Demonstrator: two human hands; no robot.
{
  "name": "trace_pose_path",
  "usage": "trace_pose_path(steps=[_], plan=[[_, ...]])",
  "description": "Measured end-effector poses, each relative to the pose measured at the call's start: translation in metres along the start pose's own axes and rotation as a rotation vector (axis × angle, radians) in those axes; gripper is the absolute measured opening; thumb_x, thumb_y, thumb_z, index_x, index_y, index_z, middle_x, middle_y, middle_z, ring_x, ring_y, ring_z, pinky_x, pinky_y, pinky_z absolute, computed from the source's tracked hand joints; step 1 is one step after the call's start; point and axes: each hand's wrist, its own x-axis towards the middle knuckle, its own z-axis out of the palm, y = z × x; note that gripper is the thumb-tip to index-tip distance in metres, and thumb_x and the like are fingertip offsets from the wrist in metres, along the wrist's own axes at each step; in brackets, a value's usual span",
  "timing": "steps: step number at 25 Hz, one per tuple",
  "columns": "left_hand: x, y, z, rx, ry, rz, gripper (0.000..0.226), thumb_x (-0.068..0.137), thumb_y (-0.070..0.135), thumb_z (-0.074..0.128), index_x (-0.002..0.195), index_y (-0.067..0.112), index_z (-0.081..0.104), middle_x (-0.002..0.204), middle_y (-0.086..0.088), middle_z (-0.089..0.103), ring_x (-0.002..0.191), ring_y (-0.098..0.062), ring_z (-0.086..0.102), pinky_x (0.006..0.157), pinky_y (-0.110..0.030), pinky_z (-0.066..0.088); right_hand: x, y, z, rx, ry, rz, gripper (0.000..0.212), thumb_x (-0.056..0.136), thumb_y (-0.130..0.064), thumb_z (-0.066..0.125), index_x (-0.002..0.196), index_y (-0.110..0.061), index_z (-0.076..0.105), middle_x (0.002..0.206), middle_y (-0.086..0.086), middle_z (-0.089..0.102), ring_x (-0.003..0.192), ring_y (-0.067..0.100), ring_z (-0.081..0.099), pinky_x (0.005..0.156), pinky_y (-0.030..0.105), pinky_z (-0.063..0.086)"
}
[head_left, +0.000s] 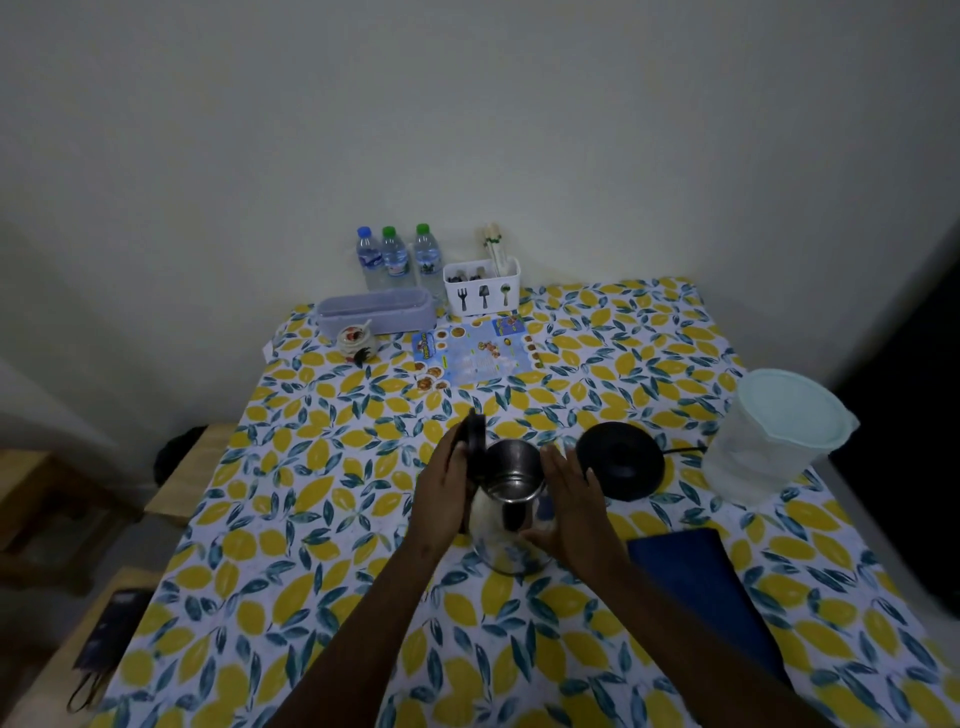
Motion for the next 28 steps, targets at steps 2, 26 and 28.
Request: trace_pose_path(steps=[2,26,28], plan=[[-0.007,-0.003,-0.01,-0.152,0.002,-0.067,0.044,0.103,0.032,0.033,0.143,0.015,0.04,0.15,-0.007,0.042,0.134,-0.017,0.043,0.111,-0.034,0.037,-0.007,-0.008,0.002,0.005,0.044,-0.061,0.097,0.079,-0.05,0.068,0.152,-0.023,0.009,0.159,0.002,0.002,0.148,0.026,0.001,0.116,0.049,0.011],[-0.002,0.006,0.117,0.703,-0.396,0.647,0.053,0.1,0.038,0.042,0.148,0.018,0.031,0.158,-0.001,0.027,0.147,-0.011,0.004,0.122,-0.04,0.016,-0.09,0.085,-0.07,0.159,0.412,0.321,0.068,0.089,-0.03,0.065,0.147,-0.015,0.032,0.155,-0.002,0.024,0.145,0.015,0.013,0.116,0.048,0.026],[0.002,0.013,0.157,0.686,-0.451,0.666,0.053,0.1,0.037,0.044,0.147,0.017,0.032,0.158,-0.002,0.028,0.147,-0.013,0.005,0.121,-0.04,0.017,-0.103,0.116,-0.087,0.175,0.485,0.357,0.062,0.09,-0.024,0.063,0.145,-0.013,0.036,0.153,0.001,0.031,0.144,0.015,0.017,0.115,0.047,0.028]])
